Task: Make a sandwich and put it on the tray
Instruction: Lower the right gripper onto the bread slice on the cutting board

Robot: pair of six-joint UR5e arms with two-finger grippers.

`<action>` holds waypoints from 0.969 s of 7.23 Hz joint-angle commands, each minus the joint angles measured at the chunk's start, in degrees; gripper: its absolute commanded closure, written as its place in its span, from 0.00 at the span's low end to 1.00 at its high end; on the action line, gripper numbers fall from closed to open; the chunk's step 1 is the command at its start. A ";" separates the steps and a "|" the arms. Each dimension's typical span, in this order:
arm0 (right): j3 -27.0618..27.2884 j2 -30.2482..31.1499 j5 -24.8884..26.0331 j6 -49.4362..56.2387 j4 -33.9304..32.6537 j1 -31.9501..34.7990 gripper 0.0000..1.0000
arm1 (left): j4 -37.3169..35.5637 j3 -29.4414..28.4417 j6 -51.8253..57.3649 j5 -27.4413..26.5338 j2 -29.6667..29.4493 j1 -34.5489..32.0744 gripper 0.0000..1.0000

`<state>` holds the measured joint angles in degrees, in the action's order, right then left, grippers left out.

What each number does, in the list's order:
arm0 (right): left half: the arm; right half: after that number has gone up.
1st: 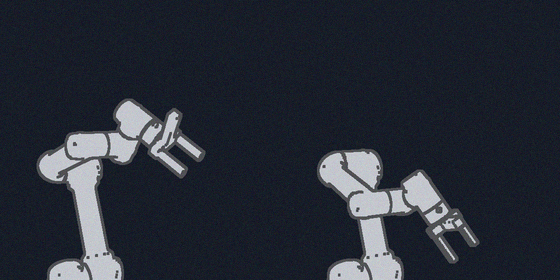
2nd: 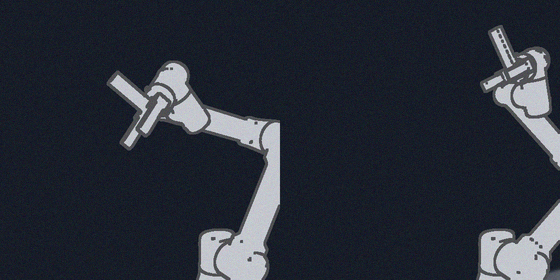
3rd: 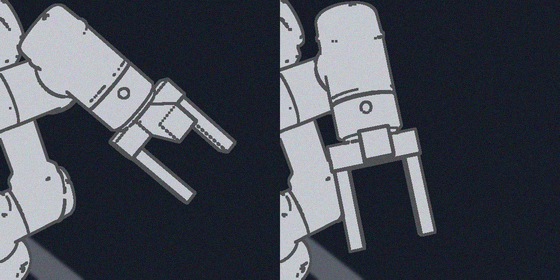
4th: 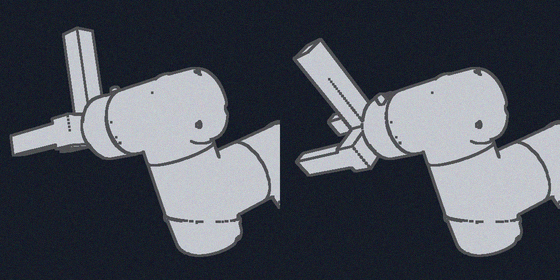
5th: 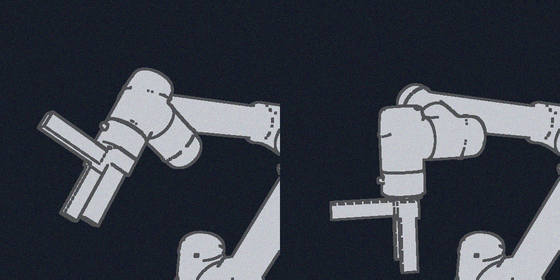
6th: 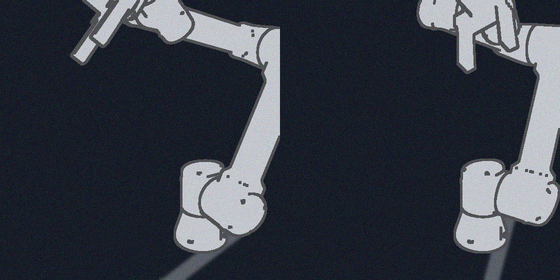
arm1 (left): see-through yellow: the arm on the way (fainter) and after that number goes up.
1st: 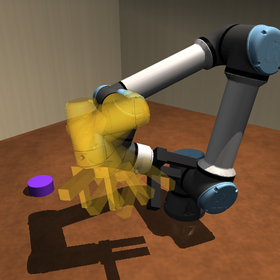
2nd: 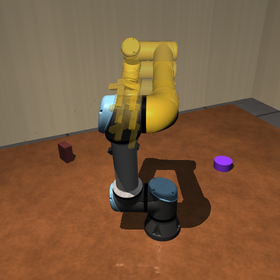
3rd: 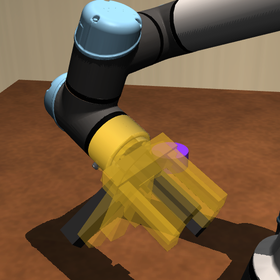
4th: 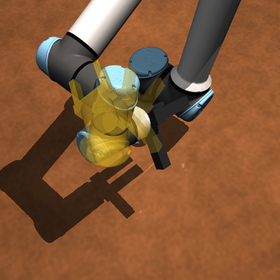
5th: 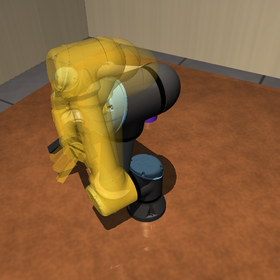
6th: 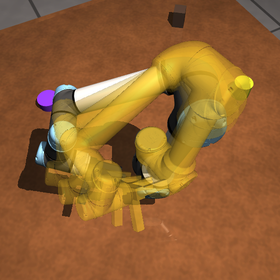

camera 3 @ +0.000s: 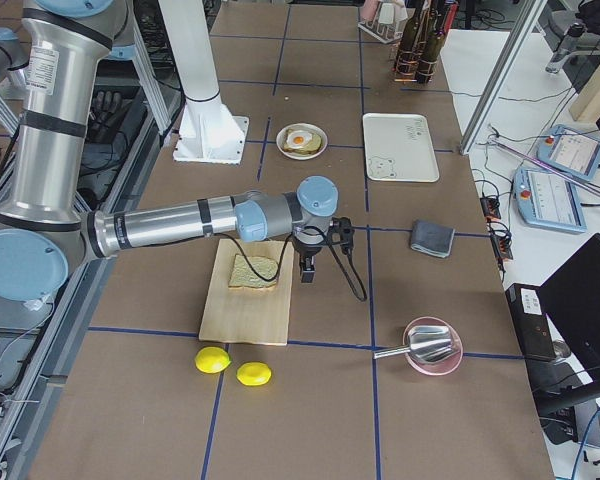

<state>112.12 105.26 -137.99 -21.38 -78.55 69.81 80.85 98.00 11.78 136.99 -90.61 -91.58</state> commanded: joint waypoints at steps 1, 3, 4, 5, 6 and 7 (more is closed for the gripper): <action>0.47 9.15 5.24 -15.43 21.63 -10.26 0.01 | 0.01 0.09 0.08 0.03 0.00 0.00 0.00; -0.05 9.61 5.01 -19.04 22.21 -11.70 0.00 | 0.01 0.09 0.09 0.03 0.00 0.00 0.00; -0.58 9.70 5.01 -19.14 23.09 -13.36 0.00 | 0.01 0.18 0.00 0.47 0.00 0.00 0.00; -3.19 9.88 5.01 -21.32 27.71 -14.51 0.01 | 0.01 0.18 0.00 2.47 0.00 0.00 0.00; -7.22 9.88 5.27 -23.60 34.36 -15.65 0.04 | 0.01 0.18 0.00 2.67 0.00 0.00 0.00; -10.40 9.88 5.36 -25.36 40.35 -15.93 0.07 | 0.01 0.35 0.00 2.67 0.00 0.00 0.00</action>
<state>105.94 115.09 -132.79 -44.26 -45.79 54.73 80.86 98.23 11.78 139.33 -90.62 -91.58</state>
